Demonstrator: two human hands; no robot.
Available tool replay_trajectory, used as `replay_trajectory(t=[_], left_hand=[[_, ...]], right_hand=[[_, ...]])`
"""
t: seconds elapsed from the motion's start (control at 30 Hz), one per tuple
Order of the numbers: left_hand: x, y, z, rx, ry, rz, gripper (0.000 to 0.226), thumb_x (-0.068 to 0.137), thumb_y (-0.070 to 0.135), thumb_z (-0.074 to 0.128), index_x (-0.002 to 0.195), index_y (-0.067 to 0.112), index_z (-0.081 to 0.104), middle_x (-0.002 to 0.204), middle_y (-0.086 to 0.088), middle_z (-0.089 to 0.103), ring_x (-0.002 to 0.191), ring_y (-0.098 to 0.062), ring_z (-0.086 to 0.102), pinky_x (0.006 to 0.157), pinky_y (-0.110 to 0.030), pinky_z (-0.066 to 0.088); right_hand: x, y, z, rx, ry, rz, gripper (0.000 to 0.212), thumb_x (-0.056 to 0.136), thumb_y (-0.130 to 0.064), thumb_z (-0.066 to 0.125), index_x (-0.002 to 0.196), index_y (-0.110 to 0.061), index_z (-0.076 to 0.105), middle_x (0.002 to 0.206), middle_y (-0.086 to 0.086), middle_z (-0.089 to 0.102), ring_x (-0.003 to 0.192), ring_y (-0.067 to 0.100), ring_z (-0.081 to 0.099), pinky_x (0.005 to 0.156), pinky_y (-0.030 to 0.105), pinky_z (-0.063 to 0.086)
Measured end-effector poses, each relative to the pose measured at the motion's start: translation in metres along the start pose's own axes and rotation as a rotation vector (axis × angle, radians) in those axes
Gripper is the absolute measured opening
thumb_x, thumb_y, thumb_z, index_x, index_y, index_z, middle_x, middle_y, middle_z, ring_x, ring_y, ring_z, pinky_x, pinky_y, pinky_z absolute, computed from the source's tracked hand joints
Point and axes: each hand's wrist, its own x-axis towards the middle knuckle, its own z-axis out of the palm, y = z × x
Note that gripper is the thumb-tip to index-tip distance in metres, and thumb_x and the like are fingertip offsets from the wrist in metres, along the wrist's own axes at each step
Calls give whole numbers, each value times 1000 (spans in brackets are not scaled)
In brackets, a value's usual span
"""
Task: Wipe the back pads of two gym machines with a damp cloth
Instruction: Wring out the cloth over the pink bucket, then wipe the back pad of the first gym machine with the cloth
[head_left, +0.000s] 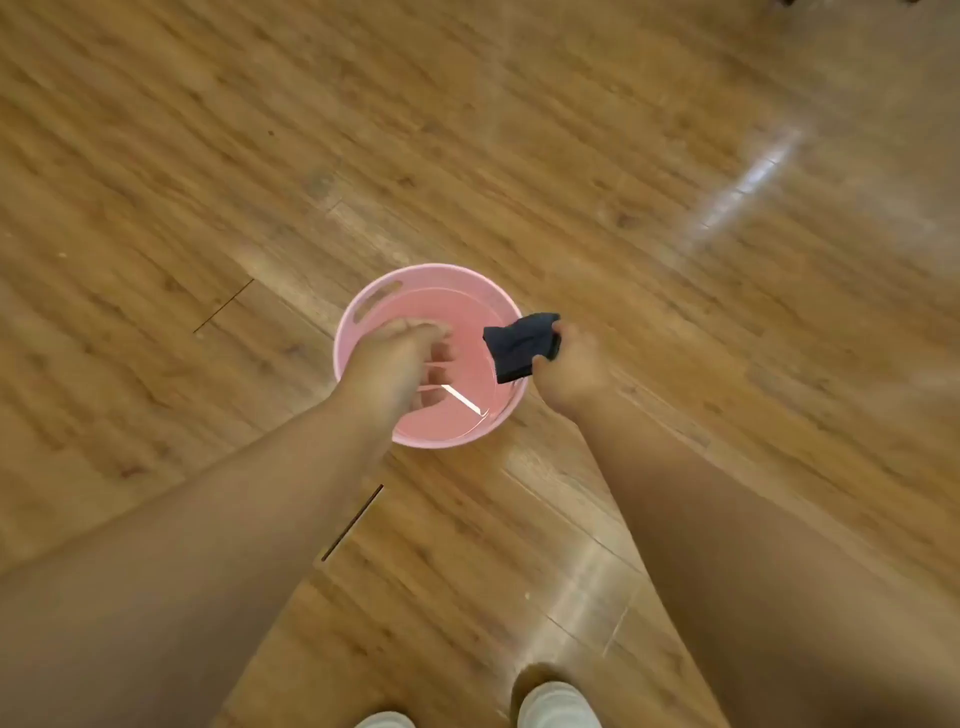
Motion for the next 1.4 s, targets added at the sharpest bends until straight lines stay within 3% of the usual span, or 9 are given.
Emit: replay_trajectory(t=[0.23,0.37,0.5,0.63,0.8,0.9,1.03,1.27,1.4], left_hand=[[11,-14,-11,1,11,4,10,95,15,53,86,16,56,74,0,57,61,-14,51,61,-25,46],[7,-15,-17,12,1,3,8,95,16,53,88,16,57,77,0,58,62,-14,52,61,-24,47],[2,-12,-20,23,-3,1,6,95,17,54,91,16,58,77,0,59,62,-13,53,59,-23,47],[-5,-4,-23,30,7,-5,6,95,17,54,91,16,59,76,0,59,62,-13,53,59,-23,47],[-26,24,-22,52,36,-6,8,97,14,52,91,16,57,88,-4,58,68,-15,54,64,-26,50],[-41,54,-22,78,52,0,20,97,13,52,116,13,54,107,-7,54,92,-19,55,84,-31,49],[-72,101,-24,100,34,8,52,82,45,67,126,22,51,122,2,56,111,-15,52,98,-34,42],[-167,202,-18,34,53,144,62,61,63,75,103,18,68,99,-7,72,90,-23,69,83,-40,56],[-234,284,3,144,110,408,28,83,45,66,84,17,65,88,-4,70,84,-18,67,76,-33,55]], right_hand=[[14,-6,9,4,-67,56,67,93,-6,46,150,-15,13,152,8,23,130,29,38,92,33,38],[9,-6,11,-113,-27,94,29,86,-8,47,114,-15,50,131,12,43,106,28,50,85,37,46],[-2,-7,14,-224,23,55,14,84,-15,54,97,-17,47,123,10,39,104,33,49,86,43,47],[-17,-20,18,115,1,46,10,86,-14,52,89,-17,43,89,8,62,77,29,58,62,34,48],[-50,-58,-3,647,-46,144,23,81,2,47,82,-21,45,88,9,62,91,33,63,82,45,54],[-73,-92,-31,893,-135,183,26,83,7,46,94,-14,56,92,13,64,87,31,63,83,44,52],[-110,-144,-79,1196,-288,171,41,73,4,41,110,9,57,109,29,62,99,41,60,94,52,45],[-185,-228,-187,1302,-383,-16,15,89,-7,56,101,-1,62,94,15,69,89,29,66,84,43,51],[-224,-276,-272,1169,-235,-163,13,89,-16,63,97,-7,66,90,12,71,86,26,68,75,39,55]])
